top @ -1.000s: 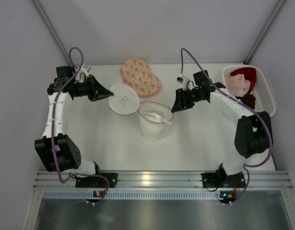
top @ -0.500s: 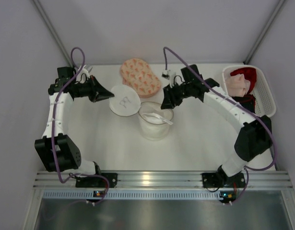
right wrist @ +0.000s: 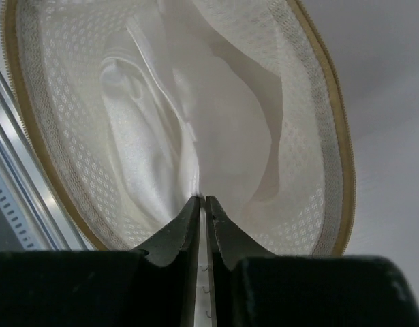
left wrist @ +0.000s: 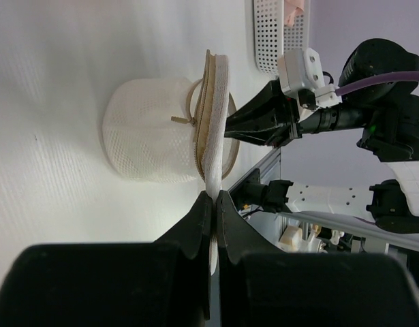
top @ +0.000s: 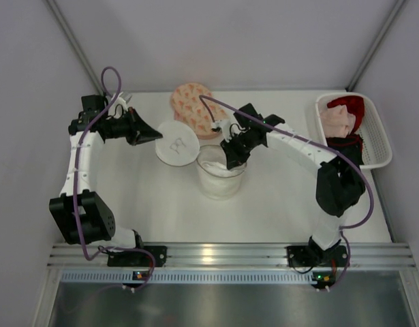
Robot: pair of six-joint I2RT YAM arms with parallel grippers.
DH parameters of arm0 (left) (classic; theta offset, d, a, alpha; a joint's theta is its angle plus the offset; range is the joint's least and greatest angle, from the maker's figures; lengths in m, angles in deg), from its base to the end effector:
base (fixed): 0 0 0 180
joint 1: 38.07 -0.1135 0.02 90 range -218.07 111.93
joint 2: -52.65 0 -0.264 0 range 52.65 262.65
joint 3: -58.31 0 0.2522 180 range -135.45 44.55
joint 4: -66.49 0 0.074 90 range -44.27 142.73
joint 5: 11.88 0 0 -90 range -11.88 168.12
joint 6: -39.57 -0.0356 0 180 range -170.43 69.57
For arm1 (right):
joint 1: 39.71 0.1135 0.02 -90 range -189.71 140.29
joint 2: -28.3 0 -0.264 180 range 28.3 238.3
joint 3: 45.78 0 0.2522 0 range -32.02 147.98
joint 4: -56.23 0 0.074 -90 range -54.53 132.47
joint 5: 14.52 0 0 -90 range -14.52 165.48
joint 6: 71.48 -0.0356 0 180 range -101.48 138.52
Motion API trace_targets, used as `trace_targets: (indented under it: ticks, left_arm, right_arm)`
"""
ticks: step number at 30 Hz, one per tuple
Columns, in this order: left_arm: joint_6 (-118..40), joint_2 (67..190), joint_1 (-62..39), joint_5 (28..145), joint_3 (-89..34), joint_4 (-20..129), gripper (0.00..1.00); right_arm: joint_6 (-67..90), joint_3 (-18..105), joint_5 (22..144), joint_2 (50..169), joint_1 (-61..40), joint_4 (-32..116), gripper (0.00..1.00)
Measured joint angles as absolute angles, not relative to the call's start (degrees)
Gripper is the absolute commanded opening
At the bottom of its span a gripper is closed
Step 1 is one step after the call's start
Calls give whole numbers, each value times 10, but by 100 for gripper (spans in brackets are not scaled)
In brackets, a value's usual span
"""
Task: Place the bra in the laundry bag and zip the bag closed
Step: Adjust the bra in the laundry bag.
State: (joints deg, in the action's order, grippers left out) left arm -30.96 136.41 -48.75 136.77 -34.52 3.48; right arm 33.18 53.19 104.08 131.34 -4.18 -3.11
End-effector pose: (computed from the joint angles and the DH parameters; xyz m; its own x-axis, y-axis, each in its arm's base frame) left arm 0.2953 0.0248 0.3409 -0.8815 -0.3427 -0.3249 0.1101 0.5199 -0.8471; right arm 0.2979 0.2337 0.2587 -0.5308 -0.6521 -0.5414 -0.8465 0.4393 0.3008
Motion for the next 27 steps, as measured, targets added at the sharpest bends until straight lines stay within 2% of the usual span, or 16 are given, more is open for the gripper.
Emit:
trace_targets:
  ticks: [2,14,23,25,27]
  left_arm:
    - [-311,1364,-487,1368,-345,35,0]
    - [-313,1364,-487,1372,-345,34,0]
    - [-309,1366,-487,1393,-354,29,0]
    - [-305,1368,-488,1402,-366,28,0]
    - [-301,1368,-487,1409,-381,28,0]
  right_arm:
    - [337,536,1040,1313,-36,-31,0]
    - [314,573,1042,1322,-23,27,0]
    - [253,434,1017,1351,4,132,0]
    - [246,408,996,1353,4,145,3]
    - [237,395,980,1354,4,154,13]
